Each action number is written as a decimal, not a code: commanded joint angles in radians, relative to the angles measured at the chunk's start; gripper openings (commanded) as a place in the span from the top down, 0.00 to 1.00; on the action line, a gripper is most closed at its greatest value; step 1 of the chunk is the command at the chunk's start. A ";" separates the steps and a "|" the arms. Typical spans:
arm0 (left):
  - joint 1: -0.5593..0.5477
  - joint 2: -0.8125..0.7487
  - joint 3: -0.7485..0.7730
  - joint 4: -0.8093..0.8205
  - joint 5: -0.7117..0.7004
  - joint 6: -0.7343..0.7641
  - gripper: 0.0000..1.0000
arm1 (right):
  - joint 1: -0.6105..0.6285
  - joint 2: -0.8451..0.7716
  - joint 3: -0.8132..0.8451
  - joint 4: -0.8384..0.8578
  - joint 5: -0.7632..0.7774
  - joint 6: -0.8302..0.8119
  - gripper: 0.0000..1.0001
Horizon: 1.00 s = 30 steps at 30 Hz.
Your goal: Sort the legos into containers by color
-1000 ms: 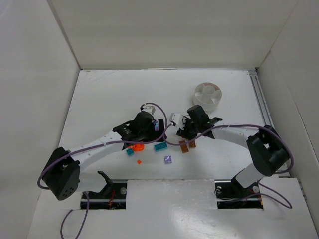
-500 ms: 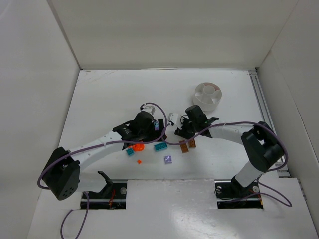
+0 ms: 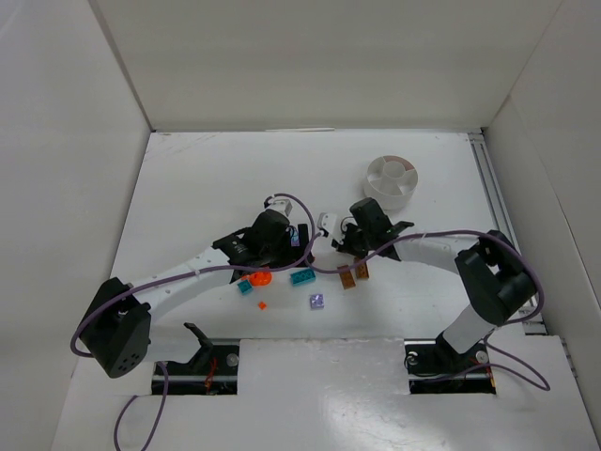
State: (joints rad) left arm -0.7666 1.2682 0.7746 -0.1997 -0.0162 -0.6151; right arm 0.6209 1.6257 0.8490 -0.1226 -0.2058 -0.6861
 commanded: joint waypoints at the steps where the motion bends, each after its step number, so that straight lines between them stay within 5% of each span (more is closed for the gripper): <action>1: -0.005 -0.032 0.000 0.000 -0.013 -0.006 0.00 | -0.010 -0.064 -0.008 0.024 -0.013 0.016 0.81; 13: -0.005 0.020 0.072 0.000 0.007 0.035 0.00 | -0.347 -0.288 0.191 -0.026 -0.089 0.007 0.88; 30: -0.005 0.290 0.223 -0.032 0.025 0.046 0.00 | -0.541 0.163 0.679 -0.113 -0.030 -0.013 0.87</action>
State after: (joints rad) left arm -0.7666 1.5509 0.9497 -0.2111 0.0082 -0.5835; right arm 0.0906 1.7744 1.4532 -0.2104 -0.2413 -0.6888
